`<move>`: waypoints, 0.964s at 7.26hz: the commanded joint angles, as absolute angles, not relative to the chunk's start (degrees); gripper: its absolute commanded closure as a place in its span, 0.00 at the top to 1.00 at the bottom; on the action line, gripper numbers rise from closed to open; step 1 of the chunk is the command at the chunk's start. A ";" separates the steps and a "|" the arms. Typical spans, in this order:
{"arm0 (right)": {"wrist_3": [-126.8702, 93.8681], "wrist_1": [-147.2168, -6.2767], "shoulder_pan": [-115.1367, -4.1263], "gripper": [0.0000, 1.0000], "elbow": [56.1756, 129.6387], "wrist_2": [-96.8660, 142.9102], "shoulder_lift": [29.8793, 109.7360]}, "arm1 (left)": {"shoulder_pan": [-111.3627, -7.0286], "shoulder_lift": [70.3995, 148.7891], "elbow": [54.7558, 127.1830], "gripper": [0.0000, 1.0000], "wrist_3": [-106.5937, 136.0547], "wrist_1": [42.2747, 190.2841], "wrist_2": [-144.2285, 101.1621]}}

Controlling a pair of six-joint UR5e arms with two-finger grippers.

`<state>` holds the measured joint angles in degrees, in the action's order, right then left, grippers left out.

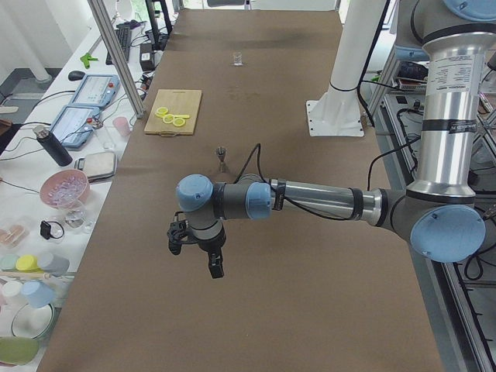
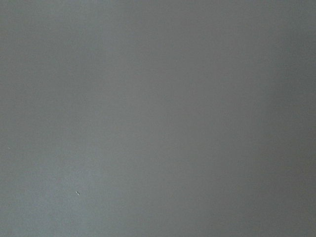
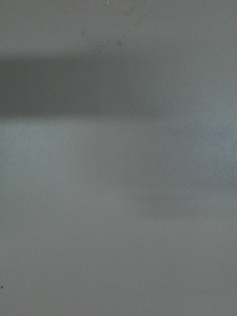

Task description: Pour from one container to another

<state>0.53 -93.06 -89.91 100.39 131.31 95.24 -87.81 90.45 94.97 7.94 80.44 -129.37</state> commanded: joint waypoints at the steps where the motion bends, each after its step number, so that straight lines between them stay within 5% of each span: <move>1: 0.62 -93.08 -89.91 1.00 99.93 131.40 95.63 | -87.80 90.44 94.83 0.98 7.91 80.51 -129.37; 7: 1.58 -92.99 -89.83 1.00 101.25 133.42 95.10 | -87.54 90.70 94.75 0.98 8.09 80.51 -129.90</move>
<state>0.97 -92.99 -89.85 100.91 132.69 95.27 -87.72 90.59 94.72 7.99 80.47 -129.70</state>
